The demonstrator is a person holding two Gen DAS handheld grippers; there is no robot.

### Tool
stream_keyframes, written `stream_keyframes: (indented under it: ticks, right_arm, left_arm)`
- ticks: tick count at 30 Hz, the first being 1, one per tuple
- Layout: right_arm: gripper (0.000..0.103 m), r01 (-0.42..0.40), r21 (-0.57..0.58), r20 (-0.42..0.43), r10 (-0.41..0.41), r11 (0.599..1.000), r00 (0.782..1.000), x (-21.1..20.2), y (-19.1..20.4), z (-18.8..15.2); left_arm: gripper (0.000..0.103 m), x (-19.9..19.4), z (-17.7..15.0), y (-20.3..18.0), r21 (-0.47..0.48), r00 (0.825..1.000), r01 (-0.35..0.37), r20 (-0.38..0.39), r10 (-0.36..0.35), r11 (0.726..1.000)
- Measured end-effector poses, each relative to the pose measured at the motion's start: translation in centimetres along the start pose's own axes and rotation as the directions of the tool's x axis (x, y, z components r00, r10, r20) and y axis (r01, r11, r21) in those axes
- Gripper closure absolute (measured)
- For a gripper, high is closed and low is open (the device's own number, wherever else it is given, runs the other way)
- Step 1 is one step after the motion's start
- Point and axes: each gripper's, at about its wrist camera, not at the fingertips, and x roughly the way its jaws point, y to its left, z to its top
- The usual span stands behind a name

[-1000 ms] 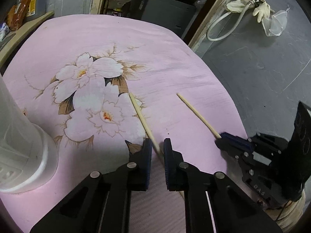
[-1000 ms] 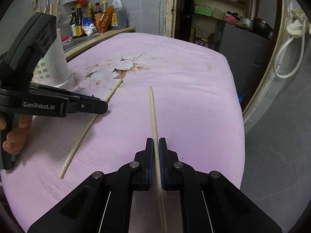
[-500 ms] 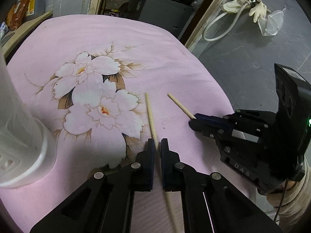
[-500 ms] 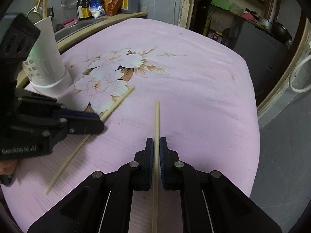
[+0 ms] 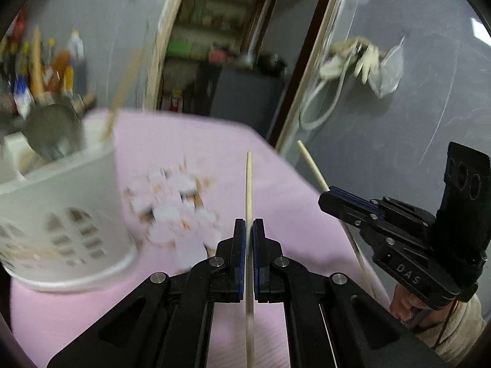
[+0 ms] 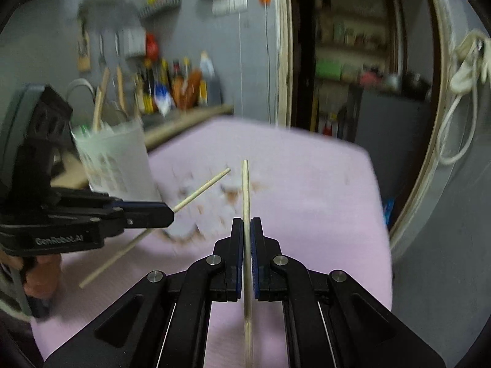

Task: Organize utensils
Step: 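Lift both chopsticks upright and carry them toward the white caddy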

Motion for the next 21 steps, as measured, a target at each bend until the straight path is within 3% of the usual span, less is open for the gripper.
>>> stream_keyframes:
  ticks: [3, 7, 11, 17, 21]
  right_arm:
    - [0.1, 0.0, -0.019, 0.129, 0.003, 1.0, 0.992, -1.8, 1.4, 1.2]
    - [0.1, -0.019, -0.045, 0.249, 0.03, 0.999, 0.968, -3.2, 3.2, 3.0]
    - [0.1, -0.042, -0.07, 0.346, 0.064, 0.997, 0.936, -4.0, 4.8, 4.7]
    - [0.1, -0.138, -0.07, 0.456, 0.155, 0.988, 0.876, -3.7, 6.9, 7.9]
    - [0.1, -0.216, -0.069, 0.532, 0.219, 0.974, 0.818, -2.6, 8.4, 10.4]
  left_arm:
    - [0.101, -2.2, 0.4, -0.8, 0.039, 0.992, -0.038, 0.121, 0.033, 0.999]
    - [0.101, -5.2, 1.7, -1.0, 0.071, 0.959, -0.084, 0.277, 0.061, 0.994]
    - [0.101, -7.4, 2.6, -0.3, 0.069, 0.922, -0.12, 0.379, 0.086, 0.99]
    - [0.101, -10.5, 4.1, 2.6, 0.026, 0.858, -0.124, 0.505, 0.094, 0.992]
    - [0.101, -12.7, 5.2, 5.4, -0.016, 0.807, -0.141, 0.578, 0.124, 0.99]
